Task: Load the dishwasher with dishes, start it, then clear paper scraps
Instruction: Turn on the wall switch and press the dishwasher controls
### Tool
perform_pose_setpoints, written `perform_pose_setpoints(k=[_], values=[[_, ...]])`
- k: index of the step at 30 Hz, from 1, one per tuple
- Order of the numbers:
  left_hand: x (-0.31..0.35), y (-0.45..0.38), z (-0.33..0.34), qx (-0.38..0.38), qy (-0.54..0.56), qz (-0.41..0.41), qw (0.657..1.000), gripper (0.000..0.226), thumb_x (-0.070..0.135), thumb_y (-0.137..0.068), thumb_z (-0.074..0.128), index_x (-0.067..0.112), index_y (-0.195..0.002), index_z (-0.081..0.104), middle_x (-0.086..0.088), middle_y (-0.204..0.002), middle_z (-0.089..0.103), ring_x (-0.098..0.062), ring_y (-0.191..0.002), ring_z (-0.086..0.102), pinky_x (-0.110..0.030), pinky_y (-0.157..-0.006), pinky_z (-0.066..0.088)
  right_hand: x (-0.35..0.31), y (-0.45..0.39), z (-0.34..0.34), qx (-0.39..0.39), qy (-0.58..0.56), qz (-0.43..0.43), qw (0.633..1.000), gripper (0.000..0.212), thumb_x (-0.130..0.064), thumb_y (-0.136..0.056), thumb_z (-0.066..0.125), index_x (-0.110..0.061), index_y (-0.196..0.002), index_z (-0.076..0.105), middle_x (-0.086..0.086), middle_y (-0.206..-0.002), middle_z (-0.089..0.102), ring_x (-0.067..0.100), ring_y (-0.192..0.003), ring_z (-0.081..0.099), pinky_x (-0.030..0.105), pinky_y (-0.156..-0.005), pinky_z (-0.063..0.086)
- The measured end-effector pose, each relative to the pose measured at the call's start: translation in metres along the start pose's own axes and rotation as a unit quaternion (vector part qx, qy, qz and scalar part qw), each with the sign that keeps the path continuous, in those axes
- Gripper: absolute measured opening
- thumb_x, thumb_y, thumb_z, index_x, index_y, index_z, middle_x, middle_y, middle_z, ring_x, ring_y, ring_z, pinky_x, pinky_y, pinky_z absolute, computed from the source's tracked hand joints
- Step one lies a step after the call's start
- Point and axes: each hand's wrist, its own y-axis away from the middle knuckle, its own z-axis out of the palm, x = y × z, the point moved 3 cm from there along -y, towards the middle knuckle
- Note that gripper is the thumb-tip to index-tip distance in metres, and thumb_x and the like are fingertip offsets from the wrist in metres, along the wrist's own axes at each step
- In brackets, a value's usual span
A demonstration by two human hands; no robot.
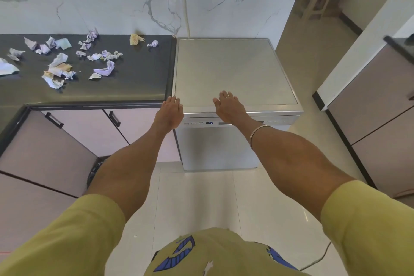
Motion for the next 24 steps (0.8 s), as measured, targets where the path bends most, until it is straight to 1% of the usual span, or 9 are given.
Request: perform_pose_setpoints(k=[6, 10, 14, 16, 18, 20, 21, 22, 24], values=[[-0.010, 0.018, -0.011, 0.022, 0.011, 0.003, 1.000, 0.046, 0.019, -0.106, 0.024, -0.003, -0.145, 0.035, -0.018, -0.156, 0.031, -0.033, -0.146, 0.026, -0.044, -0.120, 0.022, -0.030, 0.002, 0.011, -0.006, 0.020, -0.019, 1.000, 0.056, -0.036, -0.105, 0.021, 0.001, -0.144, 0.035, 0.015, -0.153, 0.033, 0.031, -0.142, 0.027, 0.046, -0.116, 0.024], [-0.032, 0.030, -0.025, 0.040, 0.025, -0.013, 0.999, 0.042, 0.015, -0.104, 0.026, -0.004, -0.137, 0.043, -0.021, -0.147, 0.041, -0.033, -0.134, 0.039, -0.044, -0.114, 0.032, -0.053, -0.007, 0.021, -0.003, 0.033, -0.027, 0.999, 0.056, -0.037, -0.104, 0.019, 0.001, -0.138, 0.041, 0.018, -0.145, 0.041, 0.033, -0.135, 0.035, 0.047, -0.112, 0.030], [-0.065, 0.038, -0.041, 0.041, 0.025, -0.029, 0.998, 0.048, 0.018, -0.104, 0.025, -0.004, -0.146, 0.034, -0.020, -0.154, 0.032, -0.031, -0.145, 0.027, -0.043, -0.120, 0.021, -0.085, -0.021, 0.031, 0.005, 0.032, -0.034, 0.999, 0.062, -0.042, -0.102, 0.012, -0.001, -0.139, 0.041, 0.018, -0.146, 0.040, 0.035, -0.134, 0.036, 0.048, -0.111, 0.031], [-0.087, 0.041, -0.047, 0.048, 0.025, -0.044, 0.998, 0.048, 0.018, -0.103, 0.025, -0.005, -0.143, 0.037, -0.021, -0.152, 0.035, -0.032, -0.143, 0.030, -0.044, -0.119, 0.023, -0.104, -0.026, 0.036, 0.007, 0.034, -0.040, 0.999, 0.073, -0.046, -0.098, 0.002, -0.001, -0.139, 0.042, 0.019, -0.145, 0.040, 0.036, -0.133, 0.037, 0.049, -0.110, 0.032], [-0.108, 0.043, -0.054, 0.062, 0.031, -0.069, 0.995, 0.046, 0.017, -0.103, 0.026, -0.007, -0.138, 0.042, -0.022, -0.148, 0.040, -0.034, -0.139, 0.035, -0.044, -0.117, 0.027, -0.123, -0.032, 0.043, 0.009, 0.034, -0.057, 0.998, 0.096, -0.052, -0.082, -0.016, -0.002, -0.138, 0.043, 0.021, -0.142, 0.041, 0.038, -0.131, 0.038, 0.050, -0.106, 0.034], [-0.123, 0.047, -0.063, 0.075, 0.033, -0.088, 0.993, 0.043, 0.016, -0.103, 0.027, -0.007, -0.133, 0.046, -0.023, -0.142, 0.046, -0.034, -0.133, 0.039, -0.043, -0.114, 0.030, -0.140, -0.037, 0.050, 0.002, 0.028, -0.065, 0.997, 0.106, -0.055, -0.074, -0.021, -0.002, -0.139, 0.043, 0.021, -0.141, 0.042, 0.039, -0.130, 0.039, 0.051, -0.104, 0.035], [-0.129, 0.048, -0.066, 0.080, 0.032, -0.091, 0.992, 0.043, 0.015, -0.103, 0.027, -0.008, -0.134, 0.046, -0.023, -0.142, 0.045, -0.034, -0.134, 0.039, -0.043, -0.114, 0.029, -0.150, -0.037, 0.052, -0.003, 0.018, -0.059, 0.998, 0.102, -0.056, -0.078, -0.018, -0.003, -0.139, 0.043, 0.020, -0.141, 0.043, 0.039, -0.129, 0.040, 0.051, -0.104, 0.036], [-0.135, 0.050, -0.070, 0.084, 0.028, -0.092, 0.992, 0.044, 0.015, -0.103, 0.027, -0.008, -0.137, 0.044, -0.023, -0.144, 0.043, -0.034, -0.137, 0.036, -0.042, -0.115, 0.027, -0.159, -0.038, 0.053, -0.008, 0.003, -0.052, 0.999, 0.091, -0.055, -0.088, -0.010, -0.003, -0.139, 0.044, 0.020, -0.140, 0.044, 0.039, -0.128, 0.041, 0.050, -0.103, 0.037], [-0.147, 0.050, -0.076, 0.090, 0.022, -0.098, 0.991, 0.046, 0.016, -0.104, 0.026, -0.006, -0.143, 0.038, -0.021, -0.152, 0.036, -0.031, -0.144, 0.029, -0.041, -0.119, 0.021, -0.177, -0.044, 0.056, -0.007, -0.005, -0.058, 0.998, 0.065, -0.046, -0.101, 0.014, -0.001, -0.136, 0.046, 0.019, -0.138, 0.047, 0.039, -0.127, 0.043, 0.049, -0.103, 0.038]])
